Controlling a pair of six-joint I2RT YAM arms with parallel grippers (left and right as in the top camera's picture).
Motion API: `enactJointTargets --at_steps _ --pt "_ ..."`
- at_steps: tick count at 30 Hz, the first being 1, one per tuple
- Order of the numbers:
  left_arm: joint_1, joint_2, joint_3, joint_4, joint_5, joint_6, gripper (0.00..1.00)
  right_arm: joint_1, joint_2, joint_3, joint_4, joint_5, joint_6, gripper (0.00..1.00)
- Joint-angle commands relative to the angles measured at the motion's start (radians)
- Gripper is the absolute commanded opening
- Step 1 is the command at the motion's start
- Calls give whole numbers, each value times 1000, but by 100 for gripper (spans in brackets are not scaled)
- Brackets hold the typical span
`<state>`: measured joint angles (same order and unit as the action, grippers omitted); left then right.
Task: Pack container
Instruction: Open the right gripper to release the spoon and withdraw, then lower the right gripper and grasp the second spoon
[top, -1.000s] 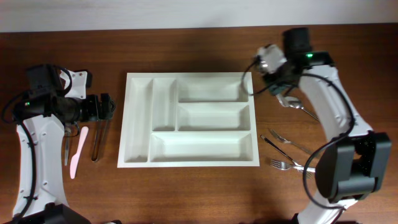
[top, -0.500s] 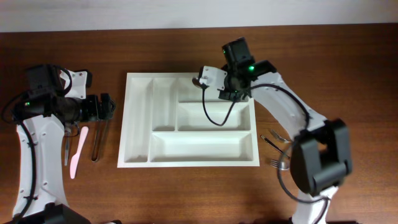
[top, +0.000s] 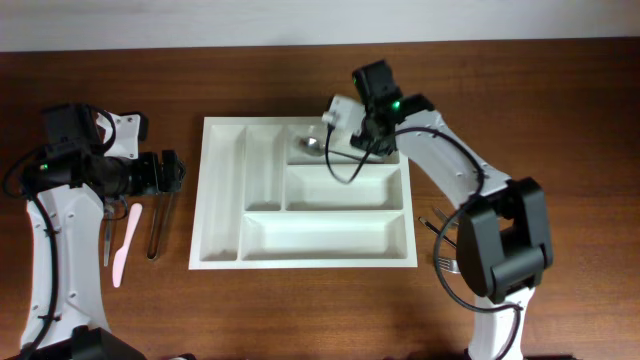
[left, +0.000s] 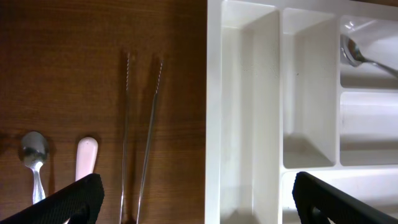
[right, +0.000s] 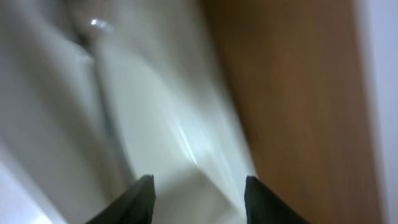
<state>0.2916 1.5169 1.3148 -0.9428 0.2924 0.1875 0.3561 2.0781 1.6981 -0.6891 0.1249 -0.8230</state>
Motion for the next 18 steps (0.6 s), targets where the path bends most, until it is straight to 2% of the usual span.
enactJointTargets --at_steps 1,3,6,8,12,18 --pt "5 -2 18 -1 18 16 99 -54 -126 119 -60 216 245 48" --pt "5 -2 18 -1 18 16 99 -106 -169 152 -126 216 321 52" --pt "5 -2 18 -1 18 16 99 -214 -229 158 -203 166 377 68" --pt "5 -2 18 -1 18 16 99 -307 -249 158 -270 83 377 75" --pt "5 -2 18 -2 18 16 99 -534 -240 117 -383 -138 376 78" --pt "5 -2 18 -1 18 16 99 -710 -236 -121 -266 -262 325 79"
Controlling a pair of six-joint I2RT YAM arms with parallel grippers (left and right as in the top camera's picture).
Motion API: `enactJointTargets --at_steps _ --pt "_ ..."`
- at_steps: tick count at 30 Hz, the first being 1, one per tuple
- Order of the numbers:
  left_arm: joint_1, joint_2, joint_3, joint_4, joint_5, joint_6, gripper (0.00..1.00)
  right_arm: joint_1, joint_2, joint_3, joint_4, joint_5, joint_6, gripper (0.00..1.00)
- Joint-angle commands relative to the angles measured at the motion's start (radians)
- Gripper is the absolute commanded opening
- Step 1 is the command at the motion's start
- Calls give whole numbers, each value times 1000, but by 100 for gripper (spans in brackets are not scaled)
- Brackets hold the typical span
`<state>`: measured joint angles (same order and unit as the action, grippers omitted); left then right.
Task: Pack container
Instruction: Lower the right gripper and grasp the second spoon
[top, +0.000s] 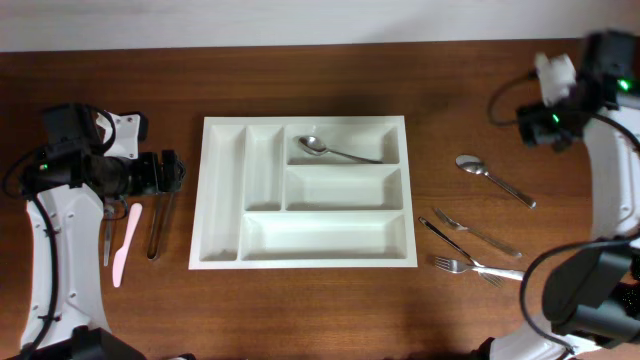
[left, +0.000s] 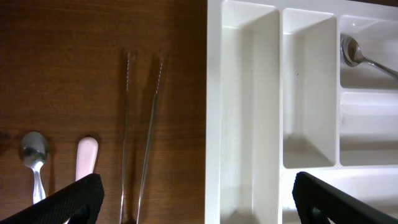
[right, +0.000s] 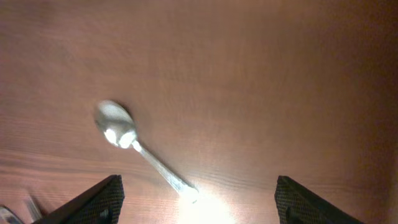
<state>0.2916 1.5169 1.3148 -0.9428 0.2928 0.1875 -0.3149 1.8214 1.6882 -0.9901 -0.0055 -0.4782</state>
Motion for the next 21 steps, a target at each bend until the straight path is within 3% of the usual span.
enactJointTargets --at_steps 1,10,15,21 --pt "5 -2 18 -1 18 16 99 -46 21 -155 57 -150 -48 79" --pt "5 -2 18 -1 18 16 99 11 48 -382 196 -152 -383 77" --pt "5 -2 18 -1 18 16 99 14 89 -391 234 -121 -386 75" --pt "5 -2 18 -1 18 16 99 15 127 -391 311 -121 -386 62"
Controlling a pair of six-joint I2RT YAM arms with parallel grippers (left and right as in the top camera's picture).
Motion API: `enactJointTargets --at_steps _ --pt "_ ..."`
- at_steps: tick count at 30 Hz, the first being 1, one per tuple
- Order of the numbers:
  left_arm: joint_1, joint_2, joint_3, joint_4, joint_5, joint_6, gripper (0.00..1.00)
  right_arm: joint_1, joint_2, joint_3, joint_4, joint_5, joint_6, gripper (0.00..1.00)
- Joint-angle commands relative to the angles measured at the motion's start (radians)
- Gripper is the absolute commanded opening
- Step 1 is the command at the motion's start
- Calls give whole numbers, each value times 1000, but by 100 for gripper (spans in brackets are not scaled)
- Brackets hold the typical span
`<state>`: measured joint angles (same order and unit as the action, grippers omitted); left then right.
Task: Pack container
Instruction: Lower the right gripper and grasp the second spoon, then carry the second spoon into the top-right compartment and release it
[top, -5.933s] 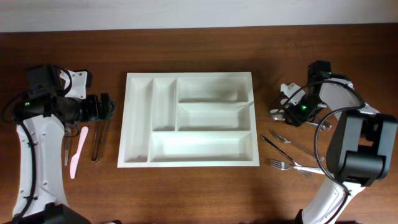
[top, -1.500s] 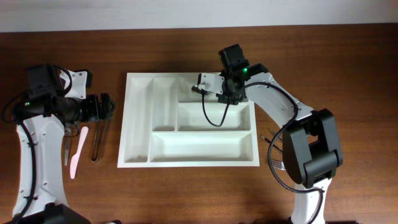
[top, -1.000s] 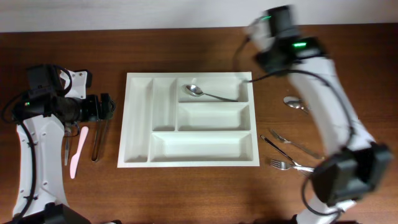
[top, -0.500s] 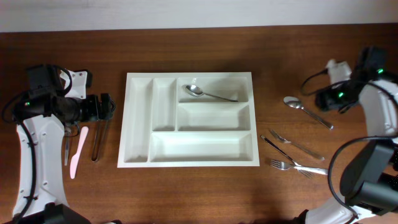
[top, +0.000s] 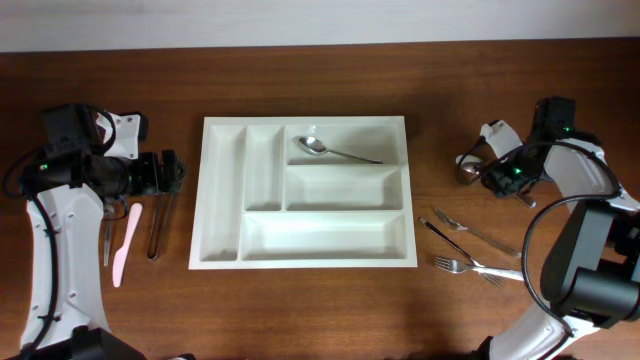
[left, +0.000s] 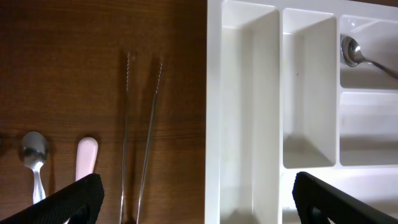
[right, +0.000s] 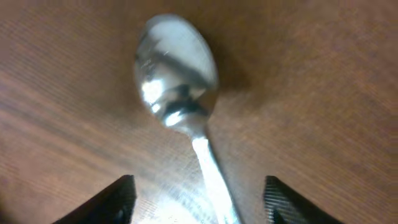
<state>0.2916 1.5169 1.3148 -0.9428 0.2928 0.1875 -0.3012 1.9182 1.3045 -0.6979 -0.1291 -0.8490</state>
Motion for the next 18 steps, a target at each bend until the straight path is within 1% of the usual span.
enactJointTargets --at_steps 1,3,11,12,18 --pt "5 -2 18 -1 18 16 99 1 35 -7 23 2 -15 61" --pt "5 -2 18 -1 18 16 99 5 50 -7 30 2 -15 59" --pt "5 -2 18 -1 18 16 99 41 88 -7 79 9 -11 58" --pt "5 -2 18 -1 18 16 99 43 88 -7 87 10 -10 56" --pt "5 -2 18 -1 18 16 99 46 91 -7 93 10 -7 50"
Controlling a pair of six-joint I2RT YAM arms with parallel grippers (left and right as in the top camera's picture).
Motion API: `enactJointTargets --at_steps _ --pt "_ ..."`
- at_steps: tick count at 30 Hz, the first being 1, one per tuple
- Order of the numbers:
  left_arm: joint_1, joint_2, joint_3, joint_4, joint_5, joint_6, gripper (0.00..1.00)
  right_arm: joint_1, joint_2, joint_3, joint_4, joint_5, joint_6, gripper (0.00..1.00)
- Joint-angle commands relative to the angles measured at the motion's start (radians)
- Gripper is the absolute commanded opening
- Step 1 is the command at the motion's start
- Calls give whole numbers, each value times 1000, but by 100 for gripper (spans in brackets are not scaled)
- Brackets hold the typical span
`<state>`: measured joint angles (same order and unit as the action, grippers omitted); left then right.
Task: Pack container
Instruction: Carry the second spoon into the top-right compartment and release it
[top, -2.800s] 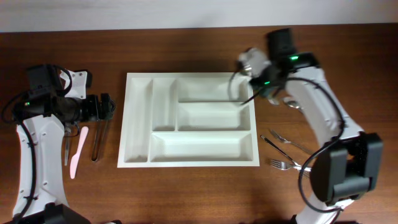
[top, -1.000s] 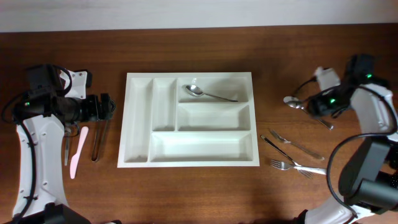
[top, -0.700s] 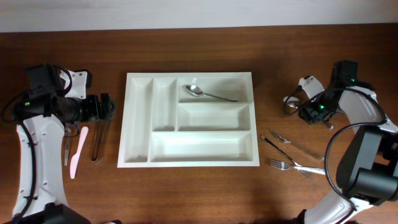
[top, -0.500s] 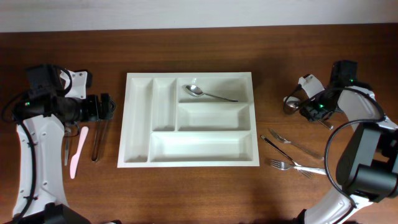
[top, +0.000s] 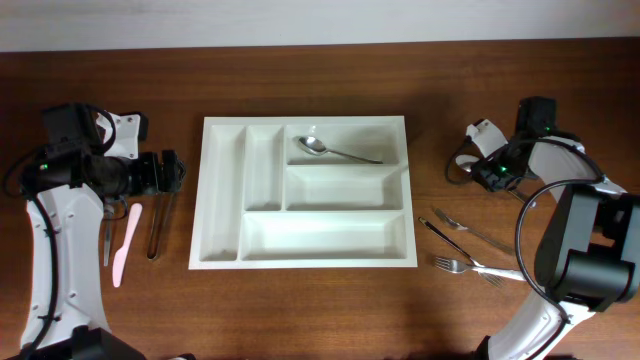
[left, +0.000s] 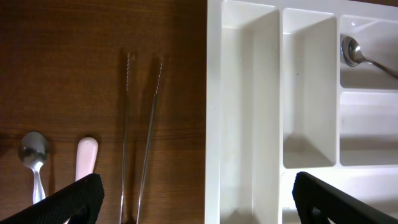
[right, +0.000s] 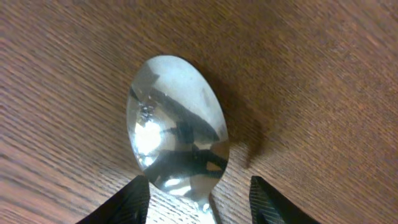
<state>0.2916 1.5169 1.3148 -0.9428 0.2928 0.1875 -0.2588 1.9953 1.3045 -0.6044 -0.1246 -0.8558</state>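
Observation:
The white compartment tray (top: 225, 130) lies mid-table, one spoon (top: 322, 148) in its top right compartment, also seen in the left wrist view as the tray spoon (left: 357, 53). On the table to the right, my right gripper (top: 488, 172) hangs low over a second spoon (right: 177, 134). It is open (right: 202, 208), with one fingertip on each side of the spoon's neck. My left gripper (top: 165, 172) is open (left: 196, 205) above the metal tongs (left: 140, 137), holding nothing.
A pink spatula (top: 122, 245) and a small spoon (left: 34, 155) lie left of the tongs. Two forks (top: 470, 232) (top: 480, 268) and a dark slim utensil (top: 440, 235) lie right of the tray, in front of my right gripper.
My right gripper is closer to the table spoon and its fingers stand a little nearer each other, either side of the neck. The left arm has not moved.
My right gripper was open over the tray's top right compartment, where a spoon lay. Then it was at the far right, above a second spoon on the table. Then it was low over that spoon, and now it straddles its neck. The left arm stayed still.

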Motion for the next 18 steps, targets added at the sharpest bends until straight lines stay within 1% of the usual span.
enactJointTargets --at_steps 1,3,6,9,11,12,14,15,18 --pt "5 -2 18 -1 18 16 99 3 15 -7 0 5 0 50" --pt "5 -2 18 -1 18 16 99 3 24 -7 1 5 0 50" --pt "5 -2 18 -1 18 16 99 3 38 -7 3 5 0 47" --pt "5 -2 18 -1 18 16 99 3 50 -7 5 5 26 40" --pt "5 -2 18 -1 18 16 99 3 56 -7 7 5 46 33" --pt "5 -2 18 -1 18 16 99 3 57 -7 7 4 53 27" --pt "5 -2 18 -1 18 16 99 3 57 -6 8 5 77 8" --pt "5 -2 18 -1 18 16 99 3 57 -3 7 6 94 4" --pt "5 -2 18 -1 18 16 99 3 47 19 6 9 206 4"
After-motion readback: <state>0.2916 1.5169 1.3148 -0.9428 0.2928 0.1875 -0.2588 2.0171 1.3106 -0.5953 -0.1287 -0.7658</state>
